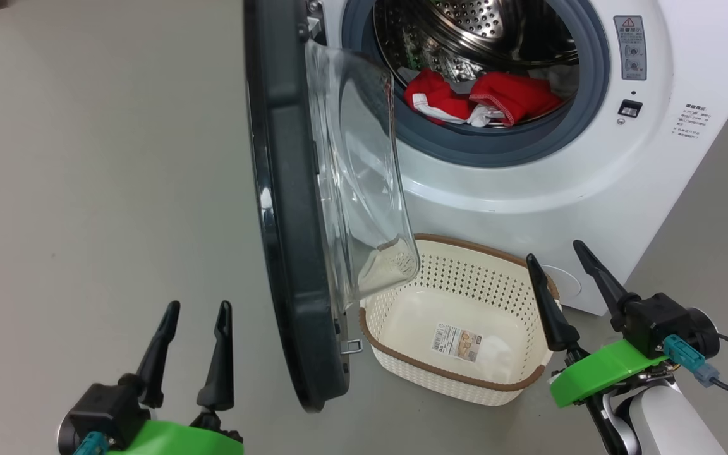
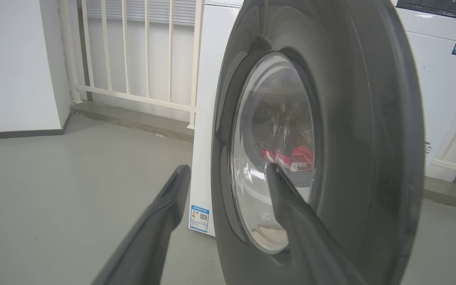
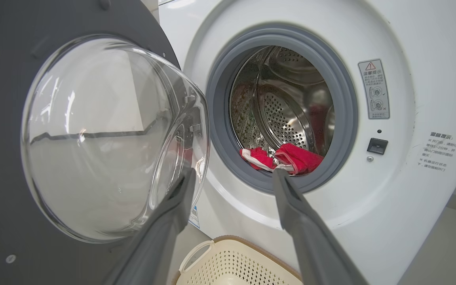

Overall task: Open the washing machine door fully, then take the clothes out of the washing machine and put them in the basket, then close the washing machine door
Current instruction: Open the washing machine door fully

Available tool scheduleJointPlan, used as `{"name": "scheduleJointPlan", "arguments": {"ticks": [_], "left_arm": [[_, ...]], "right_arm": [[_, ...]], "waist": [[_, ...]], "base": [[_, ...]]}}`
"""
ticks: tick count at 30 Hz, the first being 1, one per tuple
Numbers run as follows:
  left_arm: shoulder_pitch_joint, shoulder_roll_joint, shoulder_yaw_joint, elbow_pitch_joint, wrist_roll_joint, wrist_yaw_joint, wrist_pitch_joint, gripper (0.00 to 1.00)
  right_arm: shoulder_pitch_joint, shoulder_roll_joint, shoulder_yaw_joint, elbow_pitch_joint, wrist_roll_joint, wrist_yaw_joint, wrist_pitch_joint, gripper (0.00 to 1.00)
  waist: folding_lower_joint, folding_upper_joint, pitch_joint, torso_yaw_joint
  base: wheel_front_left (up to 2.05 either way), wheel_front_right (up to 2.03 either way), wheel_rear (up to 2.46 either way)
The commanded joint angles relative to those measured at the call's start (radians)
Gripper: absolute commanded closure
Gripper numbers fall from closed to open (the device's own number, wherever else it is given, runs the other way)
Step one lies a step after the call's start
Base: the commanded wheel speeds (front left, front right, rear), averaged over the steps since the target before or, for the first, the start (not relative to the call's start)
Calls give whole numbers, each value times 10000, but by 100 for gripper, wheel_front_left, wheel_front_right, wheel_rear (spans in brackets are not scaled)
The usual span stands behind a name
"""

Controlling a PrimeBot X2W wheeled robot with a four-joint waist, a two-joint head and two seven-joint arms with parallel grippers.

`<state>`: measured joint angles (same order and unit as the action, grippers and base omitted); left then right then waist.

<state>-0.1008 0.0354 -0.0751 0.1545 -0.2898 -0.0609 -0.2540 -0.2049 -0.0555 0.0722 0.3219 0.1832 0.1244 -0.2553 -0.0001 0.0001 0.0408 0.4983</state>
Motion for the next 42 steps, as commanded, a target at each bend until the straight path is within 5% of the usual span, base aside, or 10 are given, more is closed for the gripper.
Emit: {"name": "scheduleJointPlan", "arguments": {"ticks": [1, 6, 7, 8, 9, 10, 22, 34, 42], "left_arm": [[-125, 148, 310, -203, 59, 35, -78, 0], [-153, 148, 366, -154, 136, 33, -78, 0], [-155, 148, 374, -155, 147, 33, -78, 8], [-168, 148, 387, -166, 168, 40, -78, 53], [-188, 148, 401, -211, 219, 48, -78, 84], [-200, 148, 406, -249, 218, 66, -78, 100], [-957, 148, 646, -2957, 244, 1096, -78, 100], [-1505, 148, -783, -5417, -1285, 1096, 511, 100], [-1201, 148, -2173, -5547, -1532, 1092, 1748, 100]], "right_arm": [[-48, 50, 224, -274, -4, 63, -64, 0], [-97, 51, 306, -227, 25, 63, -64, 0], [-103, 51, 323, -216, 23, 63, -64, 0], [-104, 51, 335, -201, 29, 63, -64, 0], [-103, 51, 355, -179, 31, 63, -64, 0], [-104, 52, 368, -159, 34, 63, -64, 0], [-157, 52, 255, 49, 21, 63, -64, 0], [-434, 52, 364, 186, 6, 63, -64, 0], [-592, 53, 406, 176, -29, 63, -64, 0]], "waist": [[1, -1, 10, -13], [1, -1, 33, -61], [1, -1, 25, -69], [1, -1, 13, -77], [1, -1, -1, -85], [1, -1, -14, -88], [1, -1, -77, -130], [1, -1, -22, -397], [1, -1, 89, -513]], "base": [[0, 0, 0], [0, 0, 0], [0, 0, 0], [0, 0, 0], [0, 0, 0], [0, 0, 0], [0, 0, 0], [0, 0, 0], [0, 0, 0]]}}
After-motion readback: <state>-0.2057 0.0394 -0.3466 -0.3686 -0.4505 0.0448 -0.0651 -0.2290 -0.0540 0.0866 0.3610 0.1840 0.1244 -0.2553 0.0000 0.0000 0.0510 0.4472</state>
